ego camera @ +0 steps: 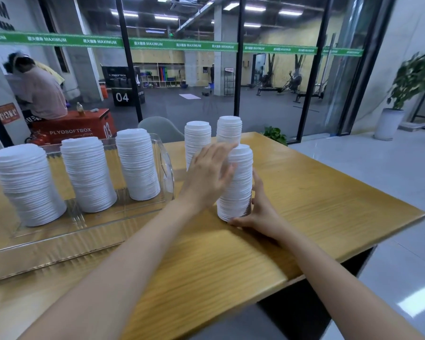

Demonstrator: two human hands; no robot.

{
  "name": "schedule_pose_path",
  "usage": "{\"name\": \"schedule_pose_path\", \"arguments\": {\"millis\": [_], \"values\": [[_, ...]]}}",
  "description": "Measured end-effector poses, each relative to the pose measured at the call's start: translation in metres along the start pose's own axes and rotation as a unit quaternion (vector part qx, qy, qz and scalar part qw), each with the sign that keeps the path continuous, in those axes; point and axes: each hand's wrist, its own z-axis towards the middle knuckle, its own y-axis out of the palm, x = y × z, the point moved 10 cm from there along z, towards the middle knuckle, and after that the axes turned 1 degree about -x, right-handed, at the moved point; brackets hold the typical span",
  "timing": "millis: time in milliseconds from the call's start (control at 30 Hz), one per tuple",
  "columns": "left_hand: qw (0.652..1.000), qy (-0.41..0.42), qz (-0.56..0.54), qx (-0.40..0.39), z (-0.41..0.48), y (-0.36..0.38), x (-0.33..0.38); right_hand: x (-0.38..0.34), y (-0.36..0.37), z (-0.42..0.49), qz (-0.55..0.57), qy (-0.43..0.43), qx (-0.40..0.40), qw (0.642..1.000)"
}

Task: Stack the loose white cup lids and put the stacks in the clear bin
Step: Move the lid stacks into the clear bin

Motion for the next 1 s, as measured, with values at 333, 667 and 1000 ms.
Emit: {"name": "schedule_pose_path", "arguments": {"millis": [333,667,1000], "values": [[0.999,0.027,0.018,0.021,-0.031,-0.061,0.017,-0.069,0.029,-0.034,-0.035,-0.073,0.065,0.995],[0.988,0.072,0.099,0.094,-0.045,-0.177,0.030,-0.175,0.081,-0.028,-0.027,-0.158,0.033,0.986],[0.975,0.013,0.200,0.100,-0.072,-0.264,-0.044,-0.227,0.191,0.038,-0.001,-0.198,-0.046,0.979]]}}
